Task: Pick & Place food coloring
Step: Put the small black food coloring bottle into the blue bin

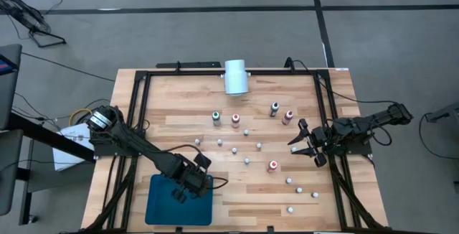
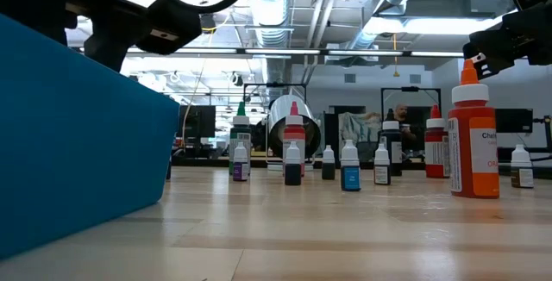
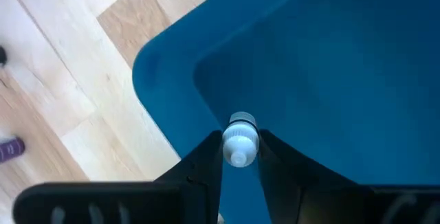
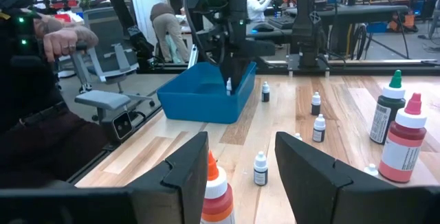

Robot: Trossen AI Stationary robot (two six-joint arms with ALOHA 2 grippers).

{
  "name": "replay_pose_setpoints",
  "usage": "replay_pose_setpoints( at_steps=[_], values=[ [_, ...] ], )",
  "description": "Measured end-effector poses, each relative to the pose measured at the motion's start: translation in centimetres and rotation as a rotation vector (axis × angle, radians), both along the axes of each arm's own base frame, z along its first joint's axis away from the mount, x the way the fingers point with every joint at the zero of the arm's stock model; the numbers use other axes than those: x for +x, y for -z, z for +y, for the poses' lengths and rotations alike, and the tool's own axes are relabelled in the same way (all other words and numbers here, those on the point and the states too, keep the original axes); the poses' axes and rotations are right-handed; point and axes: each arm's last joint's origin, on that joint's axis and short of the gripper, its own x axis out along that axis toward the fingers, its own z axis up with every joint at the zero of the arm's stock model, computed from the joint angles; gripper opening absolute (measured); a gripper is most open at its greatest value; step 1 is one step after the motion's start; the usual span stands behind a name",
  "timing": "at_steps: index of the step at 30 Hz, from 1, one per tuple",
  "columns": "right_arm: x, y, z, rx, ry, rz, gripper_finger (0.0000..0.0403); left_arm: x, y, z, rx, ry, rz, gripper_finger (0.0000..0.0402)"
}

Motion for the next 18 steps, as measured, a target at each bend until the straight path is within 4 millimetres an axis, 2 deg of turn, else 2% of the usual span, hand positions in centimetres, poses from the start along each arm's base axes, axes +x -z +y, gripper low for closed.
replay_pose_setpoints(
  at_steps=[18],
  values=[
    [0.0, 0.01, 0.0, 0.0, 0.001, 0.001, 0.0159, 0.68, 0.22, 0.98, 0.019, 0.173, -0.02, 0.0073]
  ],
)
